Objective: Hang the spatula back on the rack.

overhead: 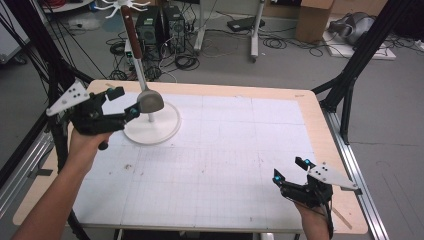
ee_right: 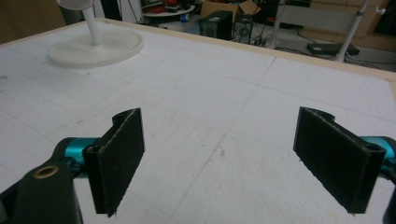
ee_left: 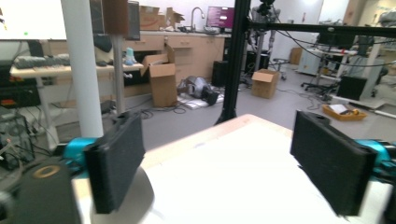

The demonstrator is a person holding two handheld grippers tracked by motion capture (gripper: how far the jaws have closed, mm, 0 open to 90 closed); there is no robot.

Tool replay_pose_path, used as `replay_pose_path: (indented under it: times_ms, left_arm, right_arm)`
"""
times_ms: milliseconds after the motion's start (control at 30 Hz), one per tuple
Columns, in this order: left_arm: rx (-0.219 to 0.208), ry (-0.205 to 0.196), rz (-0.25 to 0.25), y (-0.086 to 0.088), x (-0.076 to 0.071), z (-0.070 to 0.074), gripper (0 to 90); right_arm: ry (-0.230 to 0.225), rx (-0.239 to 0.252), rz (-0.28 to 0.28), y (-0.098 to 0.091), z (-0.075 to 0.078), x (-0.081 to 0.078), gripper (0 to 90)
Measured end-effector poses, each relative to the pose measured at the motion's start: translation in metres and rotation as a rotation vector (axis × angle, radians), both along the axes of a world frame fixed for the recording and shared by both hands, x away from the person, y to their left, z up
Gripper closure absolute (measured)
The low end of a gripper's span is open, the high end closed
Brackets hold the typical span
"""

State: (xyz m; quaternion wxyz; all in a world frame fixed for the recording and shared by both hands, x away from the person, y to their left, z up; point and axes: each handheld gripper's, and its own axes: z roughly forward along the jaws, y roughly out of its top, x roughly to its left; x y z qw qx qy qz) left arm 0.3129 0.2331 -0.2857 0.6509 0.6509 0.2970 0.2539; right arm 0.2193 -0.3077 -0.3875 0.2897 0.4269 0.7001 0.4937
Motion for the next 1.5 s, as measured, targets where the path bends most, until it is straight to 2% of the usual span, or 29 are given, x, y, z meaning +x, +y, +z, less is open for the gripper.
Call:
replay_pose_path:
  times_ms: [100,267,300,333,500,600,733,833,967,1500]
  left_arm:
    - [0.016,-0.008,-0.005,0.003,-0.012,-0.018,16.8]
    - [0.025,0.015,-0.011,0.007,-0.032,-0.045,16.8]
    - [0.028,0.013,-0.01,0.007,-0.04,-0.056,16.9]
    - [0.028,0.013,-0.01,0.007,-0.04,-0.056,17.0]
    - [0.014,0.031,-0.023,0.007,-0.056,-0.083,17.6]
    - [0.033,0.045,-0.014,0.01,-0.062,-0.094,17.8]
    - [0.025,0.051,-0.009,0.013,-0.066,-0.103,17.9]
    - [0.06,0.053,0.005,0.013,-0.07,-0.108,17.9]
    - [0.062,0.069,0.008,0.015,-0.071,-0.116,18.5]
    - [0.058,0.119,0.021,0.019,-0.065,-0.125,19.2]
  right_arm:
    - [0.012,0.002,-0.004,-0.002,-0.004,-0.002,15.4]
    - [0.023,-0.001,-0.014,-0.004,-0.007,-0.005,15.4]
    - [0.028,0.0,-0.019,-0.004,-0.008,-0.006,15.4]
    - [0.028,0.0,-0.019,-0.004,-0.008,-0.006,15.4]
    - [0.037,-0.015,-0.015,-0.002,-0.012,-0.013,15.4]
    - [0.037,-0.015,-0.024,-0.001,-0.012,-0.017,15.4]
    - [0.034,-0.017,-0.036,-0.001,-0.013,-0.021,15.4]
    - [0.037,-0.013,-0.045,-0.002,-0.014,-0.023,15.4]
    - [0.035,-0.004,-0.055,-0.005,-0.013,-0.024,15.4]
    - [0.046,-0.011,-0.07,-0.01,-0.02,-0.021,15.4]
